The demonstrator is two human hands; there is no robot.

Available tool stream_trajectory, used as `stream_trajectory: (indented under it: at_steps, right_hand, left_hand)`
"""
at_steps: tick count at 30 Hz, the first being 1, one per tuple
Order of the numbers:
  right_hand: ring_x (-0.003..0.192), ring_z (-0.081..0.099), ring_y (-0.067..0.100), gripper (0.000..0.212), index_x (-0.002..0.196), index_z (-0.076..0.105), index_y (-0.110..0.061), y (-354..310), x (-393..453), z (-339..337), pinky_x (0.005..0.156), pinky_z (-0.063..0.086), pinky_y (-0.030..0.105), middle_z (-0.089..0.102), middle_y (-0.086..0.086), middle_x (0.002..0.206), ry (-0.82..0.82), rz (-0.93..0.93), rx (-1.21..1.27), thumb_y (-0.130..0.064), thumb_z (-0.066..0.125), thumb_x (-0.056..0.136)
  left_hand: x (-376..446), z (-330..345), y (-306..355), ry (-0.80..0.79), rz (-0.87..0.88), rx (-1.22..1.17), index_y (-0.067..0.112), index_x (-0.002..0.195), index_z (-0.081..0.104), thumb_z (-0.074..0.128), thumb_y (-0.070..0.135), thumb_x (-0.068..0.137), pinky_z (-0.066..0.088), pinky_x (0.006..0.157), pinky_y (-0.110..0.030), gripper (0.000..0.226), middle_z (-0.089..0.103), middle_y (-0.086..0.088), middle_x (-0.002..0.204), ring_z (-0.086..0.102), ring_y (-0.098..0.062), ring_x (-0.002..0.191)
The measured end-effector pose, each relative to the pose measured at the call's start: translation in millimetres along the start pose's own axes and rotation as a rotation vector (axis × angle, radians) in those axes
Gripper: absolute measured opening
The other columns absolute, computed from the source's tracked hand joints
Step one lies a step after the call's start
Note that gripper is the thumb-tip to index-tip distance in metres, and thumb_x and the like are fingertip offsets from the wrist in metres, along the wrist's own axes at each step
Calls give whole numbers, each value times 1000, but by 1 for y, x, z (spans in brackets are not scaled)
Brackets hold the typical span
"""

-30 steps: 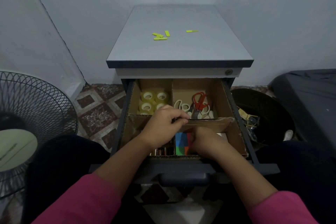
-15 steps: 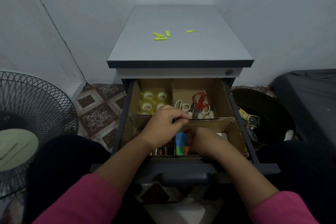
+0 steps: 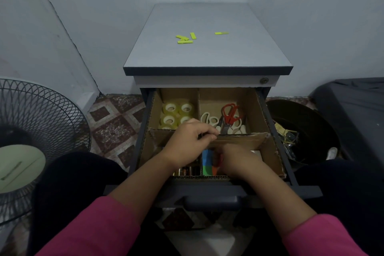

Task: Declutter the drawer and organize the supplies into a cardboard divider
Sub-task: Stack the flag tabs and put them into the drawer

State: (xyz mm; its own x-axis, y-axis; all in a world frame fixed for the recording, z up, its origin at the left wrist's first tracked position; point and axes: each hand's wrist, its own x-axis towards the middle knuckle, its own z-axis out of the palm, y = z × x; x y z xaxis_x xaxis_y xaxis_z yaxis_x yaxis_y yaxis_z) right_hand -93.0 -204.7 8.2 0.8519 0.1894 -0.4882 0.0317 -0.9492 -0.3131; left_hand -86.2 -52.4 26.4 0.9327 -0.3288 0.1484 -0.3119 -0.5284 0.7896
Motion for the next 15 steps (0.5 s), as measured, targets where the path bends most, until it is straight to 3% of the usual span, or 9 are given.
stream_trajectory:
  at_steps: [5, 9, 15]
  right_hand:
    - [96, 61, 19, 18, 102, 67, -23, 1, -1, 1, 87, 52, 36, 65, 1, 106, 6, -4, 3, -21, 63, 85]
    - [97, 60, 17, 15, 95, 61, -31, 1, -2, 0, 84, 51, 33, 63, -3, 105, 13, -10, 4, -21, 64, 85]
    - [104, 61, 23, 30, 116, 60, -28, 0, -4, -2, 78, 48, 30, 64, 3, 113, 14, -1, -14, -28, 62, 86]
  left_hand:
    - [0, -1, 1, -14, 3, 15, 24, 98, 74, 65, 15, 88, 46, 91, -22, 16, 63, 4, 96, 56, -4, 98]
    - [-2, -9, 2, -123, 26, -11, 28, 77, 63, 54, 1, 81, 49, 84, -32, 30, 62, 7, 88, 57, -9, 91]
    - [-8, -12, 7, -476, 188, 546, 32, 74, 54, 46, 20, 83, 33, 99, -33, 17, 49, 10, 95, 39, -13, 105]
